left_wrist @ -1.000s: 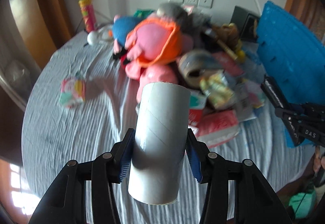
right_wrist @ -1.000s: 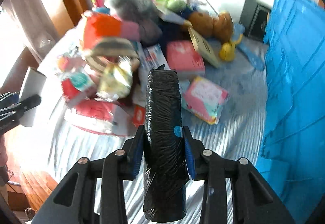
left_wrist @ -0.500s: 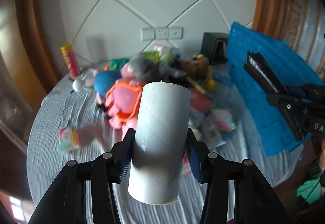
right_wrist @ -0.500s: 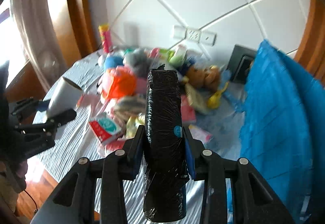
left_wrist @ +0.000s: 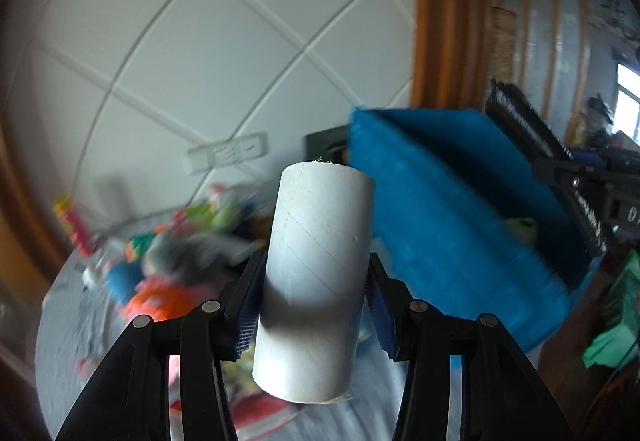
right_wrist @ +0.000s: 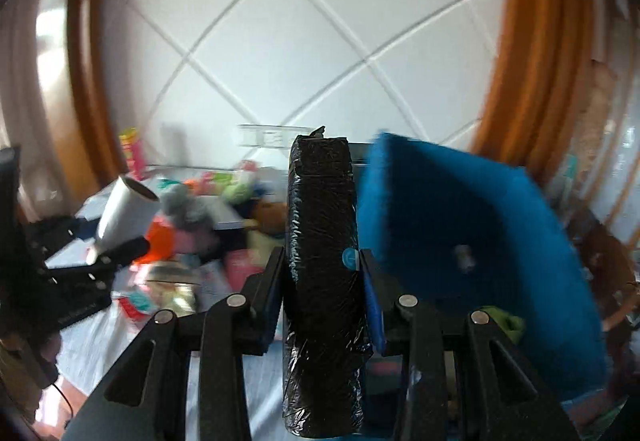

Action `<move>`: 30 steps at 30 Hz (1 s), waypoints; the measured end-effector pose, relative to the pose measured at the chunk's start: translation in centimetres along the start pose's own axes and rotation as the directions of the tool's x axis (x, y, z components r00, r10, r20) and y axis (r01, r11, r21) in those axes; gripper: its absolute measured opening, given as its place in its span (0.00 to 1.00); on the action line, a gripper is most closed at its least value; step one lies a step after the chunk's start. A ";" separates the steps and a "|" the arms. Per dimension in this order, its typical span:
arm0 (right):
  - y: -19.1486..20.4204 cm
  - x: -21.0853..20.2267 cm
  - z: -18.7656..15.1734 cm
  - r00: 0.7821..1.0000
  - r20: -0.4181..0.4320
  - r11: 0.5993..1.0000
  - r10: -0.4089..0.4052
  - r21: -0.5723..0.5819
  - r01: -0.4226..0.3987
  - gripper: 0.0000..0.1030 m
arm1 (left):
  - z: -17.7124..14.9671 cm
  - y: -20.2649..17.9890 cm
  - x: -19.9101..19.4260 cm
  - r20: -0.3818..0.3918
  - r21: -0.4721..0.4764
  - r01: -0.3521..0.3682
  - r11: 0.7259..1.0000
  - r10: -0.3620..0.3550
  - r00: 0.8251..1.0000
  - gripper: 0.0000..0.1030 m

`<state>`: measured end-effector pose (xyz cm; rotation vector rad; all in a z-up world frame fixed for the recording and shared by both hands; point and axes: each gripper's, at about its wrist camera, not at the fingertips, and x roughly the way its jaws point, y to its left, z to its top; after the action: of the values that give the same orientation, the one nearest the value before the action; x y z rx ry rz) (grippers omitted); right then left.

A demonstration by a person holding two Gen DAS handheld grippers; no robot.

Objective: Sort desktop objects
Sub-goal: 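Carry the paper roll and black tube with both tools over the blue crate, then open both tools to drop the paper roll and black tube into the crate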

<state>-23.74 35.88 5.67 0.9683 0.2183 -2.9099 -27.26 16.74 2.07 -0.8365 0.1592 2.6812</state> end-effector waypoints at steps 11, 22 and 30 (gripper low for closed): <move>-19.6 4.2 -5.1 0.966 -0.238 0.994 -0.105 -0.041 0.098 0.34 | 7.7 -20.2 9.4 -0.195 0.048 0.149 0.988 -0.137 0.971 0.46; -25.0 11.0 -11.9 0.825 -0.564 0.985 0.035 -0.121 -0.124 0.34 | 3.1 -29.5 17.7 -0.573 0.133 0.150 0.980 -0.047 0.819 0.46; -26.3 11.6 -12.0 0.828 -0.556 0.982 0.073 -0.103 -0.156 0.34 | 3.5 -30.3 17.3 -0.527 0.135 0.138 0.981 -0.047 0.848 0.47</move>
<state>-28.72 63.46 -7.85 1.7047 0.3764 -2.3898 -32.27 50.68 -5.18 -1.4579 0.4522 2.2459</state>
